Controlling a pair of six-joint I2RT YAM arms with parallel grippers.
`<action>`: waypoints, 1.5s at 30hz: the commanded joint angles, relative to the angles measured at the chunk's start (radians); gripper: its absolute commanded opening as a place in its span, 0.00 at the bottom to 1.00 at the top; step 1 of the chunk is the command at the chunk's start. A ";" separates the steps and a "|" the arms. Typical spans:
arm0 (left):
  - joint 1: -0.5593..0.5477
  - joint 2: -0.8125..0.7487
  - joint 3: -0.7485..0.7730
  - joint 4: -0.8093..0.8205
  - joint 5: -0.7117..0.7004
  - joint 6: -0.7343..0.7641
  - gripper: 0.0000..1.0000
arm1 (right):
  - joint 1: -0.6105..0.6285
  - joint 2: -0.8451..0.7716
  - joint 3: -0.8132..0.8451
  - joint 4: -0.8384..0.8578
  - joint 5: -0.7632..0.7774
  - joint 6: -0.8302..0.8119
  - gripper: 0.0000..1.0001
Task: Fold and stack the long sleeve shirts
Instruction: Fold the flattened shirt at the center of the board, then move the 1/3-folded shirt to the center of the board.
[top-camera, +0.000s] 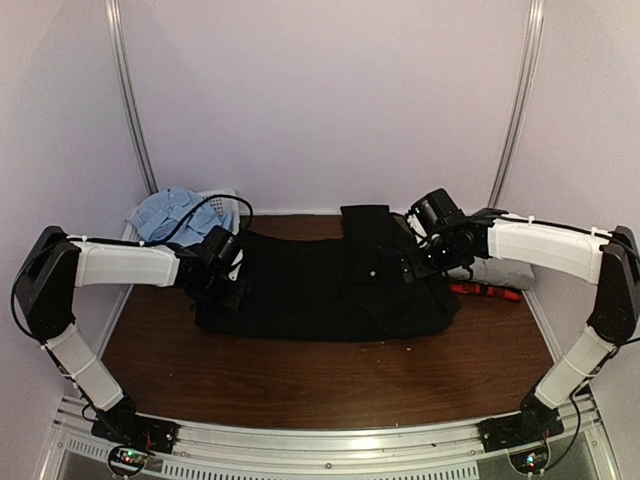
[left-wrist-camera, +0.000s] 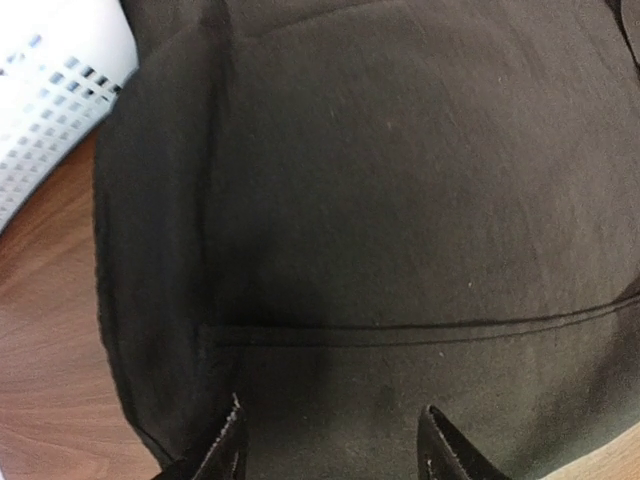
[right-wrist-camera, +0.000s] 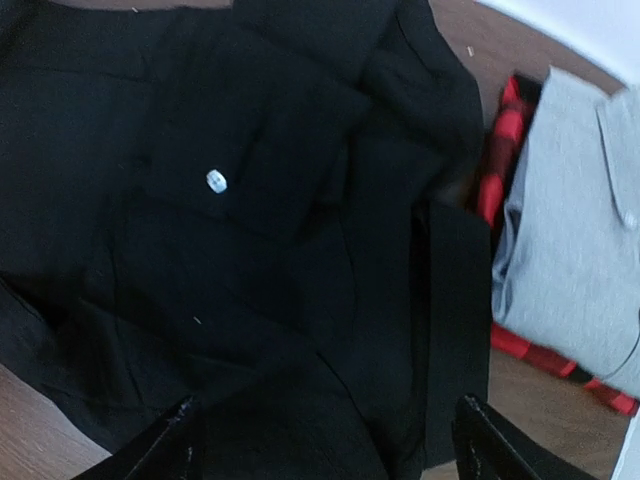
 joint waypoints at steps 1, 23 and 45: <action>0.015 -0.036 -0.060 0.092 0.024 -0.025 0.59 | -0.062 -0.068 -0.184 0.045 -0.070 0.053 0.84; 0.194 -0.183 -0.218 0.236 0.274 -0.095 0.61 | -0.203 0.020 -0.325 0.116 -0.387 -0.003 0.59; 0.297 -0.110 -0.241 0.337 0.387 -0.052 0.62 | -0.248 -0.038 -0.442 0.156 -0.499 0.025 0.04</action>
